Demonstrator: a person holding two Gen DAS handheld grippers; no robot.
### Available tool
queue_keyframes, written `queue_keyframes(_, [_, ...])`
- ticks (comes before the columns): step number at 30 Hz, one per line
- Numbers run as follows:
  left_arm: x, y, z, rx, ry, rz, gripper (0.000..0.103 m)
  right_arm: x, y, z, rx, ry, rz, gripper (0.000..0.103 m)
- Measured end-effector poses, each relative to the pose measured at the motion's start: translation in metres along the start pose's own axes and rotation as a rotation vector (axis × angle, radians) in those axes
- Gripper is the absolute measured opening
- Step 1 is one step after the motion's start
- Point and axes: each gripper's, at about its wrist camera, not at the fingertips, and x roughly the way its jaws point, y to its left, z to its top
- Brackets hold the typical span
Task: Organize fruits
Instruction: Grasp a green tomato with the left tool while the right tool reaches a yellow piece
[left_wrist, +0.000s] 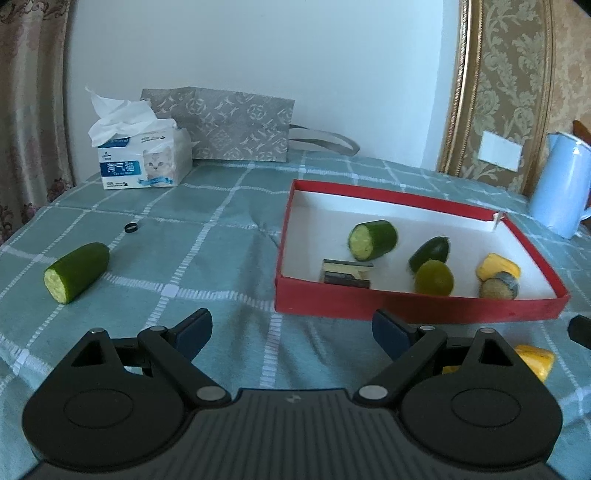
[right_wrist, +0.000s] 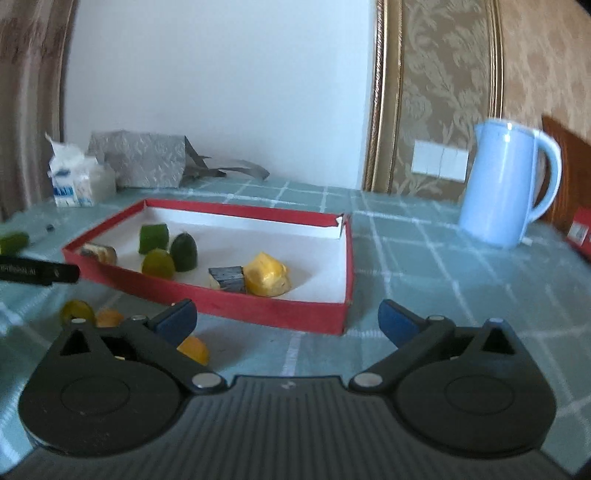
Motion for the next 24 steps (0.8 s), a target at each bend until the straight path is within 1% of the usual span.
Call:
queue_keyframes(3, [-0.008, -0.002, -0.003, 0.006, -0.013, -0.067, 0.094, 0.001, -0.006, -0.001, 0.037, 0.012, 0.008, 0.103])
queue_keyframes(4, [-0.010, -0.004, -0.003, 0.015, -0.019, -0.076, 0.094, 0.002, -0.008, -0.001, 0.052, 0.021, 0.017, 0.103])
queue_keyframes(6, [-0.013, -0.011, -0.006, 0.059, -0.034, -0.084, 0.094, 0.003, -0.009, -0.002, 0.069, 0.032, 0.031, 0.103])
queue_keyframes(9, [-0.018, -0.023, -0.011, 0.130, -0.052, -0.094, 0.094, 0.001, -0.010, -0.001, 0.090, 0.023, 0.039, 0.103])
queue_keyframes(13, [-0.020, -0.034, -0.015, 0.200, -0.071, -0.105, 0.094, 0.000, -0.013, -0.001, 0.109, 0.028, 0.054, 0.103])
queue_keyframes(16, [-0.021, -0.037, -0.017, 0.224, -0.079, -0.112, 0.094, 0.001, -0.014, -0.001, 0.113, 0.035, 0.060, 0.103])
queue_keyframes(20, [-0.024, -0.036, -0.017, 0.223, -0.080, -0.174, 0.094, -0.001, -0.014, 0.000, 0.122, 0.028, 0.065, 0.103])
queue_keyframes(24, [-0.025, -0.042, -0.020, 0.261, -0.077, -0.194, 0.094, 0.000, -0.015, -0.001, 0.129, 0.036, 0.070, 0.103])
